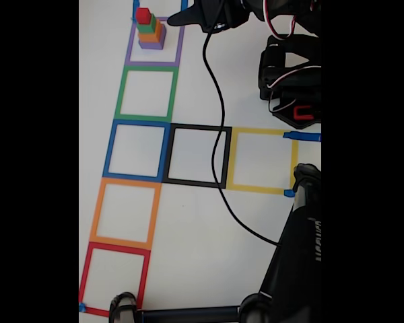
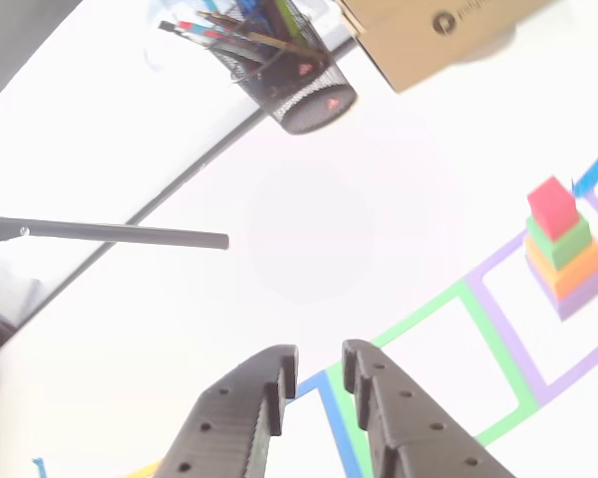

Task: Tower of hanoi

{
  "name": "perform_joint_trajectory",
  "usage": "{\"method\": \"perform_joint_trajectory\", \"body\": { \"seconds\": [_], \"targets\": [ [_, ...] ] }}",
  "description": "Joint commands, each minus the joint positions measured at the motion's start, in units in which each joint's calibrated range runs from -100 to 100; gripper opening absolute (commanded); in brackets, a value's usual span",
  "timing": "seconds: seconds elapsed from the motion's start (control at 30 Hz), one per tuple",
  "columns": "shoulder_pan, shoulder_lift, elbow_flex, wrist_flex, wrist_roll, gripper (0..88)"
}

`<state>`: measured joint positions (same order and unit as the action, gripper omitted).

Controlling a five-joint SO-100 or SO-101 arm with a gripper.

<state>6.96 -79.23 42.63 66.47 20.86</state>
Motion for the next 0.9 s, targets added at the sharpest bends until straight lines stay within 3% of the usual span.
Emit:
{"method": "perform_joint_trajectory", "body": {
  "seconds": [0.0,0.23,0.27,0.37,0.43,0.53,0.67,0.87],
  "targets": [
    [1.09,3.70,-3.90,-5.98,28.42,1.3],
    [5.21,10.08,-6.27,-8.25,74.23,1.8],
    [5.88,11.69,-8.17,-7.27,78.46,3.5],
    [6.56,14.11,-11.45,-6.22,79.14,4.2],
    [6.75,14.27,-11.99,-7.11,75.25,3.6],
    [7.90,15.40,-13.17,-6.87,74.91,5.1],
    [12.02,16.94,-11.36,-7.68,79.14,13.3],
    [17.58,13.39,6.55,-22.58,79.14,21.9]
  ]
}}
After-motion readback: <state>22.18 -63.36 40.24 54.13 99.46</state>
